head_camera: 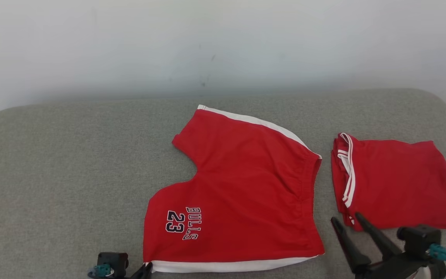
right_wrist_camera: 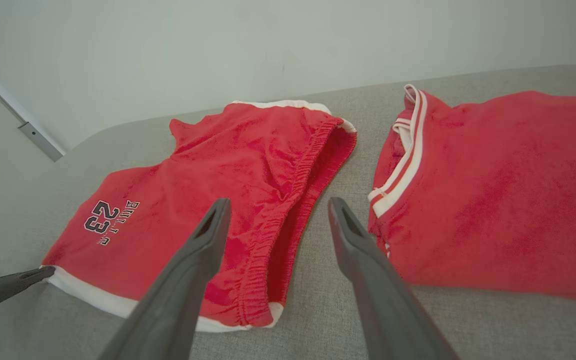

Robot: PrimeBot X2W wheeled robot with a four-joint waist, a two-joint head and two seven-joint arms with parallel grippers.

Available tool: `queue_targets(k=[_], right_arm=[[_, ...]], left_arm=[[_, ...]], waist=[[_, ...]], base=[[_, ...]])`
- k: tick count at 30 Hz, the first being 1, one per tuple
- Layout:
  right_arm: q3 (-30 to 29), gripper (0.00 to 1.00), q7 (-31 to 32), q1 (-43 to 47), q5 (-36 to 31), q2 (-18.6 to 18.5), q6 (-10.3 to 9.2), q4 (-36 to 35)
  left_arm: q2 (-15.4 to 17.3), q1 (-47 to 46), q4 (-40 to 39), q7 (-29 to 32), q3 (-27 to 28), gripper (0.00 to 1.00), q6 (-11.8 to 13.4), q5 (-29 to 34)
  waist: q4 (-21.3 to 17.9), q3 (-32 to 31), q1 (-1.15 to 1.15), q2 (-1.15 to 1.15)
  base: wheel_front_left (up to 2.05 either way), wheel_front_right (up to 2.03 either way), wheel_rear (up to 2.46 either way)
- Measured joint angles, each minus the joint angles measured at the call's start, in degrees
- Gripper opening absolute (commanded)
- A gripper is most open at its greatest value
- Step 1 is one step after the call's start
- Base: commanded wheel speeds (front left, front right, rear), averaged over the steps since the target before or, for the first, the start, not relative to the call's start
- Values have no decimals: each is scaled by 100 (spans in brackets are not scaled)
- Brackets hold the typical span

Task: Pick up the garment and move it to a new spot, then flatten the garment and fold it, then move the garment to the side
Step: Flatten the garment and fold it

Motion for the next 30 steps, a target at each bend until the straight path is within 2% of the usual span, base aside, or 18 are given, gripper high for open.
queue_targets(k=[17, 18, 20, 21, 30], right_arm=[[978, 100, 1229, -297, -476, -88, 58, 818], [999, 95, 1249, -338, -522, -100, 59, 829], [1021, 34, 1296, -399, -542, -104, 83, 869], [1036, 0, 1296, -409, -573, -105, 83, 882], [1022, 0, 1293, -459, -471, -62, 149, 1021]], left_arm=[[-134, -205, 149, -299, -75, 0, -94, -46], [-136, -208, 160, -305, -69, 0, -97, -48], [-144, -218, 183, -333, -65, 0, -98, -51], [-151, -224, 199, -353, -62, 0, -99, -59], [-104, -233, 325, -505, 55, 0, -96, -100]], waist=[[240, 77, 0, 0], [245, 79, 0, 0], [251, 84, 0, 0], [254, 86, 0, 0], [229, 3, 0, 0]], base=[[0, 0, 0], [0, 0, 0], [0, 0, 0], [0, 0, 0], [0, 0, 0]])
